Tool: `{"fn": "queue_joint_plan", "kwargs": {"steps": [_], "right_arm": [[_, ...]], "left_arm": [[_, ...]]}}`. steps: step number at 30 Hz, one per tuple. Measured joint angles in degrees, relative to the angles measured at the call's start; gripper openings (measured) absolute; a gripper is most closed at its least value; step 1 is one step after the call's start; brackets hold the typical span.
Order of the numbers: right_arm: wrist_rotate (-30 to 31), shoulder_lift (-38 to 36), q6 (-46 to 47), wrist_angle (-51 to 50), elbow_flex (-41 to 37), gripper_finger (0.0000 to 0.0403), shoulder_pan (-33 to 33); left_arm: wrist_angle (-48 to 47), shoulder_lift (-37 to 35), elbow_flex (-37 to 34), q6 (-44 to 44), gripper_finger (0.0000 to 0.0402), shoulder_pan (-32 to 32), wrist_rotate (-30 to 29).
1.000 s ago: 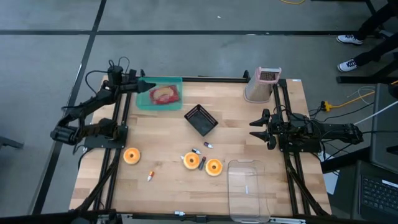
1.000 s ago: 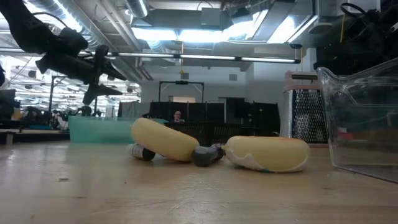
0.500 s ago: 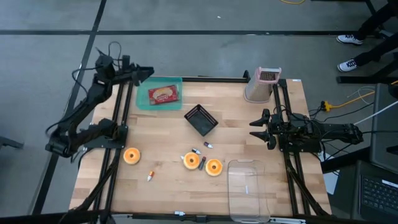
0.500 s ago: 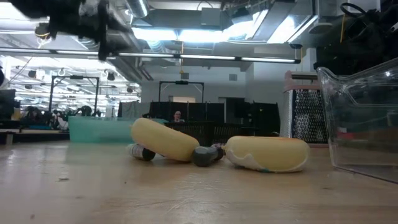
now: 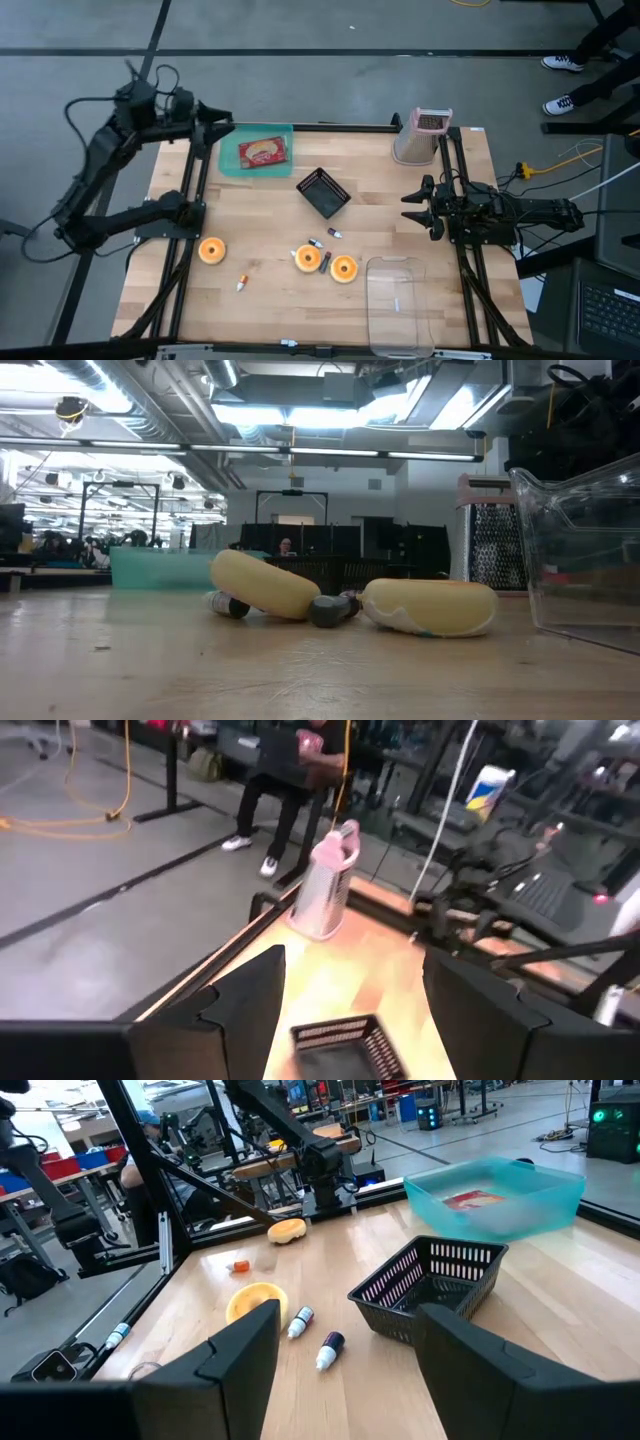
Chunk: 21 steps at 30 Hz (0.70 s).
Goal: Pick & Place Food Item
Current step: Put the black donut into the black bin
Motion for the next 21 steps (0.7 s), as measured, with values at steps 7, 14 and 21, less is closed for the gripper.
{"fn": "queue_joint_plan", "kwargs": {"steps": [7,14,21], "right_arm": [[0.0,0.0,0.0,0.0,0.0,0.0228,0.0],[0.0,0.0,0.0,0.0,0.0,0.0228,0.0],[0.0,0.0,-0.1,0.0,0.0,0.0228,0.0]], "left_arm": [[-2.2,-4.3,1.1,-9.2,0.0227,-12.8,-11.9],[-4.7,-2.2,1.0,-13.0,0.0206,-24.8,-19.8],[6.5,6.4,1.0,-14.2,0.0214,-37.9,-27.4]]}}
